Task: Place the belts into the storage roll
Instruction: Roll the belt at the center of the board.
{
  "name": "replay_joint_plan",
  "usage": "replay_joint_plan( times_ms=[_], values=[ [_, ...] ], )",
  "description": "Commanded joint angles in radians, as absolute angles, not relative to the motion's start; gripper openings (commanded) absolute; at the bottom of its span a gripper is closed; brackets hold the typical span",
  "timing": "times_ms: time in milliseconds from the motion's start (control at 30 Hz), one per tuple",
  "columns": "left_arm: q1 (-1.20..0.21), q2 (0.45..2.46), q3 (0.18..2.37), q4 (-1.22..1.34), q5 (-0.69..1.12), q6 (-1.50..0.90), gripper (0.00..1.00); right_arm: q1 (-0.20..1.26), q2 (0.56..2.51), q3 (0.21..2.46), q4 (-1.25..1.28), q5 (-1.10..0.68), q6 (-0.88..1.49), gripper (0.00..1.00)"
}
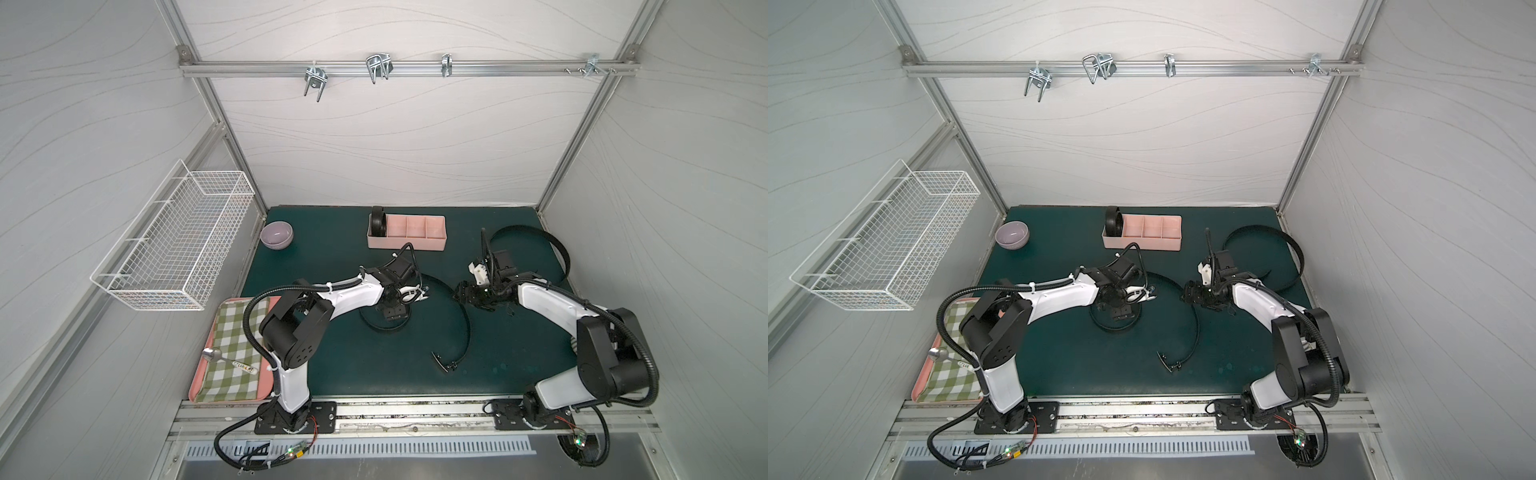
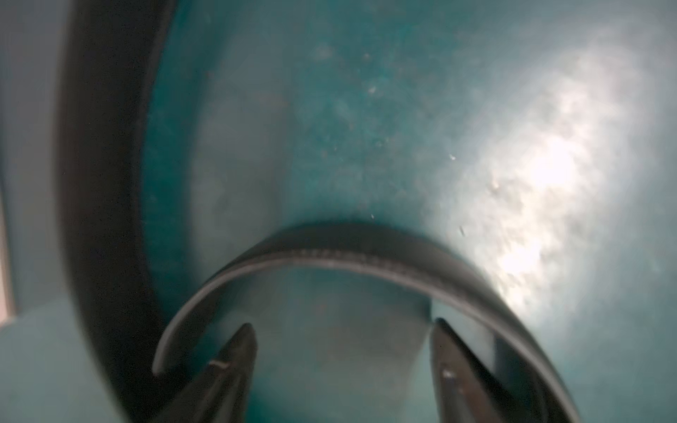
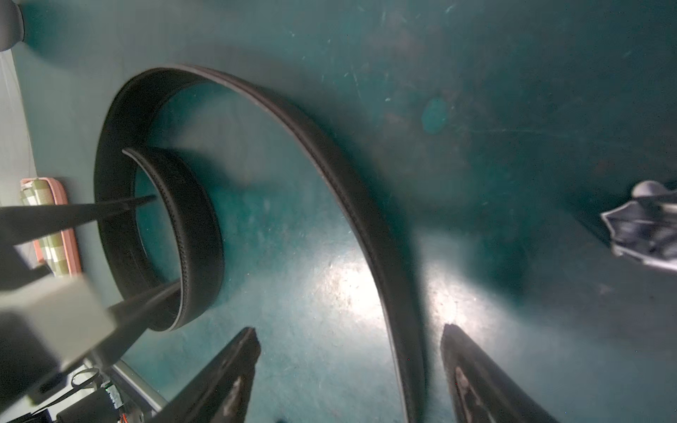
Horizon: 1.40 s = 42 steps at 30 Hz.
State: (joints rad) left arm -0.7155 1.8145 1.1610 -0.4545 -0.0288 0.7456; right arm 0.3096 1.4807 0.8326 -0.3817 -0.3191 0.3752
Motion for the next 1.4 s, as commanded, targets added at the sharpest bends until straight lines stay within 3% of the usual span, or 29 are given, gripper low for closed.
replay_joint_plan(
  times_ms=[0, 567, 900, 1067, 1133, 1367],
  values=[
    [-0.709, 1.773, 1.163, -0.417, 0.008, 0.833, 0.82, 0.291, 1.459, 0.821, -0.385, -0.323, 0.368, 0.81],
    [-0.69, 2.019, 1.502, -0.714, 0.124, 0.982, 0.76, 0.194, 1.463, 0.781, -0.275, -0.446, 0.424, 0.81],
    [-0.688, 2.099, 1.532, -0.742, 0.142, 0.991, 0.69, 0.168, 1.511, 0.755, -0.185, -0.512, 0.449, 0.82],
    [-0.684, 2.142, 1.55, -0.746, 0.159, 0.933, 0.46, 0.195, 1.546, 0.781, -0.193, -0.493, 0.443, 0.81],
    [-0.682, 2.149, 1.55, -0.745, 0.155, 0.911, 0.31, 0.215, 1.563, 0.797, -0.203, -0.479, 0.438, 0.8],
    [-0.68, 2.092, 1.435, -0.659, 0.093, 0.769, 0.06, 0.317, 1.68, 0.925, -0.306, -0.362, 0.397, 0.77]
  ],
)
